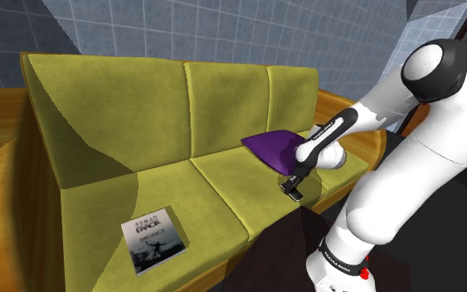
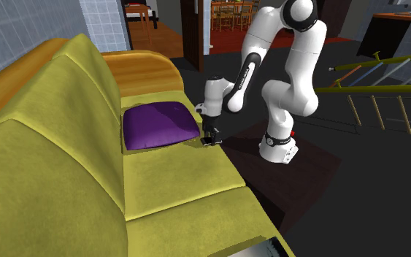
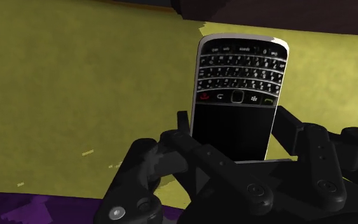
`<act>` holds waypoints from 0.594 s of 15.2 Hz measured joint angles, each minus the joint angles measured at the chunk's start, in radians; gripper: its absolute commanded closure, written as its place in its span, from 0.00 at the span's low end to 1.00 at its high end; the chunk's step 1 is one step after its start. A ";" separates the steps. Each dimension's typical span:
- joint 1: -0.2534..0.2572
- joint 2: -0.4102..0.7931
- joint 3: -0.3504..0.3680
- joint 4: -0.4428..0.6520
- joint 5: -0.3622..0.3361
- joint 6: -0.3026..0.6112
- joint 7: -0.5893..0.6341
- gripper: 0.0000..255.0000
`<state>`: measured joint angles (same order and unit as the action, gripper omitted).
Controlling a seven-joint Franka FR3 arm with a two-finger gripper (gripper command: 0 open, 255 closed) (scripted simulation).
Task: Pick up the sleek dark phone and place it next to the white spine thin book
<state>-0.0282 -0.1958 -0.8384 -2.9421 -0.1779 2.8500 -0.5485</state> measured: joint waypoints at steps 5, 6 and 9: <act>-0.122 -0.121 0.093 -0.001 -0.125 -0.117 0.092 1.00; -0.140 -0.146 0.108 -0.002 -0.142 -0.141 0.104 1.00; -0.167 -0.204 0.138 0.011 -0.161 -0.210 0.125 1.00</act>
<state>-0.1948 -0.3995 -0.7001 -2.9309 -0.3386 2.6396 -0.4232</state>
